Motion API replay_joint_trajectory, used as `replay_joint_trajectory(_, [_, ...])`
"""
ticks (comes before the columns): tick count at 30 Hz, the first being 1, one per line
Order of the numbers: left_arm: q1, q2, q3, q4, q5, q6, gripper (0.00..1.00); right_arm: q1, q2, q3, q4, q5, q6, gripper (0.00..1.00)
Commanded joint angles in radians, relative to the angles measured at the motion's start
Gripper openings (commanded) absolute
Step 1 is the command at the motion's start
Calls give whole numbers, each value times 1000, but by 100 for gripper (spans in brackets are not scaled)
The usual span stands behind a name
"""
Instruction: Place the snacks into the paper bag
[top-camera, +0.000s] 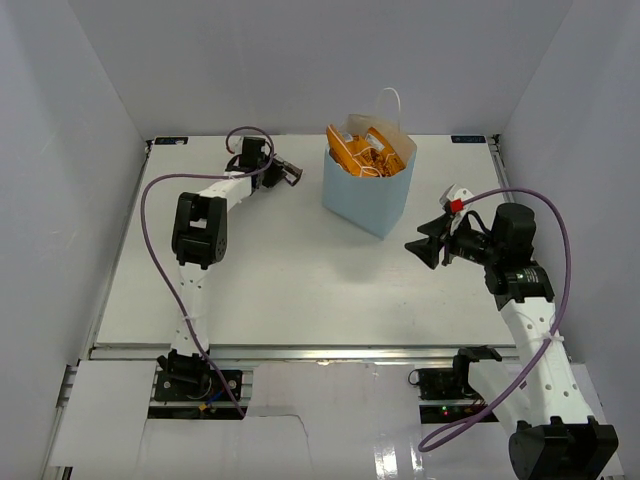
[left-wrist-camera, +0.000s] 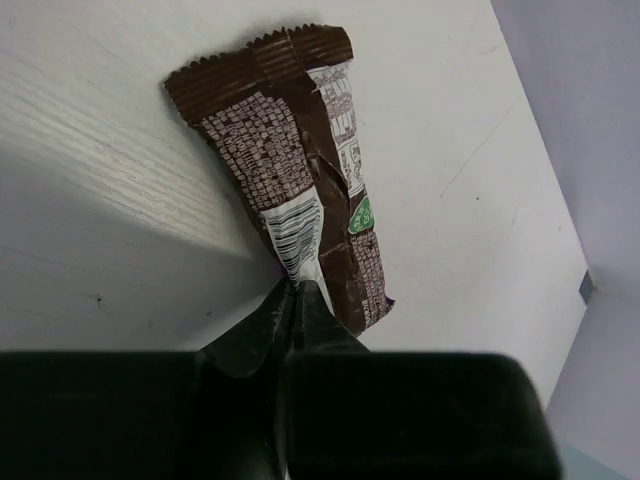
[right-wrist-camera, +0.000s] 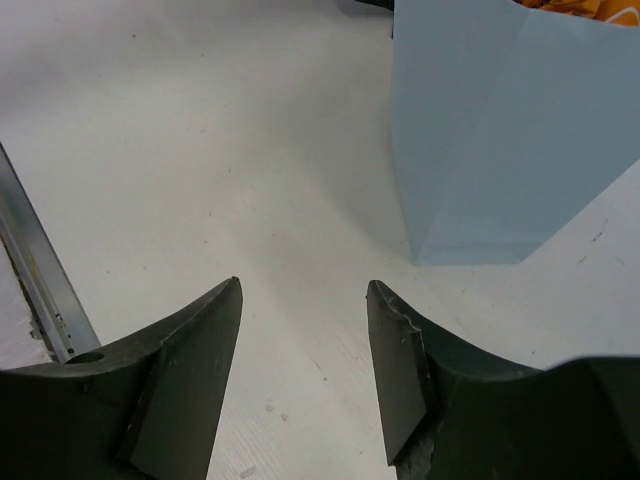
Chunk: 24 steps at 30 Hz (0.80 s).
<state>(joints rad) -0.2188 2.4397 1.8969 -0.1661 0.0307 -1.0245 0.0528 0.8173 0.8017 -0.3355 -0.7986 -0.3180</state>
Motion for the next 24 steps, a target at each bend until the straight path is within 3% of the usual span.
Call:
replay_joint_trajectory(1, [4, -49, -42, 49, 3, 49, 9, -5, -18, -18, 76, -50, 4, 59])
replay_joint_trajectory(3, [4, -99, -111, 89, 8, 130, 1, -7, -27, -22, 79, -57, -1, 59])
replay_joint_trajectory(9, [4, -466, -356, 284, 21, 433, 0, -7, -43, -27, 82, -19, -7, 59])
replay_joint_trajectory(12, [4, -600, -451, 318, 67, 504, 0, -13, -52, -27, 84, 4, -6, 59])
replay_joint_trajectory(17, [-7, -819, -496, 335, 218, 575, 0, -24, -70, -35, 93, 39, -3, 59])
replay_joint_trajectory(24, [-111, -903, -403, 329, 344, 601, 0, -36, -83, -44, 102, 62, 2, 59])
